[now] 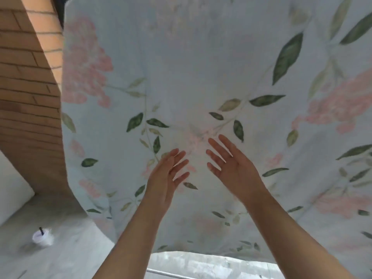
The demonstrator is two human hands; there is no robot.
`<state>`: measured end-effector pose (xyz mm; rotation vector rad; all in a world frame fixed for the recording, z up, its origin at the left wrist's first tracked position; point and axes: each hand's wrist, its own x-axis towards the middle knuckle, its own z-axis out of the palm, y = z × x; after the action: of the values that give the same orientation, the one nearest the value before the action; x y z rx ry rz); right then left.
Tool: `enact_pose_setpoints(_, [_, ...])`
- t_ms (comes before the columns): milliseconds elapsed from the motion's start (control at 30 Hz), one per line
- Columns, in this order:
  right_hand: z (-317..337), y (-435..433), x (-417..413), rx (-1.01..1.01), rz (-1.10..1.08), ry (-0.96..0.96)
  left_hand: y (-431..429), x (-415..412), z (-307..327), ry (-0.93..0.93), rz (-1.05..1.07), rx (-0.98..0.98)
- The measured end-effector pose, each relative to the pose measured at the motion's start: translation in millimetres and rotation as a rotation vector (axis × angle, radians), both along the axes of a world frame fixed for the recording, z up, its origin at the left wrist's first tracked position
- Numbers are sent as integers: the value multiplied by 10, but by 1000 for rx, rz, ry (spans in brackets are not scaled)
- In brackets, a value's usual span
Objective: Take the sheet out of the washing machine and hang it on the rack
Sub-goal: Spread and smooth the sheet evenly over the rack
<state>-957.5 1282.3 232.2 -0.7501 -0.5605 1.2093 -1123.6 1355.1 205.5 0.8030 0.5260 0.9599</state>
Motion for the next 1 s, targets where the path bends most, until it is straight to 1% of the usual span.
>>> enact_pose_setpoints(133, [776,93,-174,75,-4,-81,140,-197,784,0,27,102])
enact_pose_setpoints(267, [1308,195,-212,161,-17,-222,260,-235,1315,11,76,262])
enact_pose_setpoints(400, [1711,263,-161,213,-67,-422,367,-208,1720,53,218,463])
enact_pose_setpoints(500, [2018,355,-95,303,-119,-594,456,-172,2051,109,345,581])
enact_pose_setpoints(567, [2217,428,-70,375,-232,-786,511,-147,2259,181,441,702])
enact_pose_setpoints(633, [2375,532,-56,423,-441,-1060,580,-130,2422,276,545,832])
enact_pose_setpoints(667, [2448,592,-45,448,-570,-1220,614,-116,2492,327,601,892])
enact_pose_setpoints(733, [2561,718,-34,472,-839,-1604,679,-101,2590,441,701,1003])
enact_pose_setpoints(767, [2605,794,-17,455,-929,-1773,726,-95,2628,504,750,1073])
enact_pose_setpoints(800, [2646,863,-2,407,-964,-1906,781,-84,2660,580,790,1148])
enact_pose_setpoints(833, [2688,927,17,332,-961,-2000,851,-75,2689,661,822,1214])
enact_pose_setpoints(900, [2751,1048,58,170,-943,-2127,1031,-77,2755,840,856,1314])
enact_pose_setpoints(967, [2775,1149,102,103,-992,-2223,1237,-125,2830,1001,844,1349])
enact_pose_setpoints(1000, [2789,1189,119,102,-1031,-2236,1343,-151,2860,1060,821,1353])
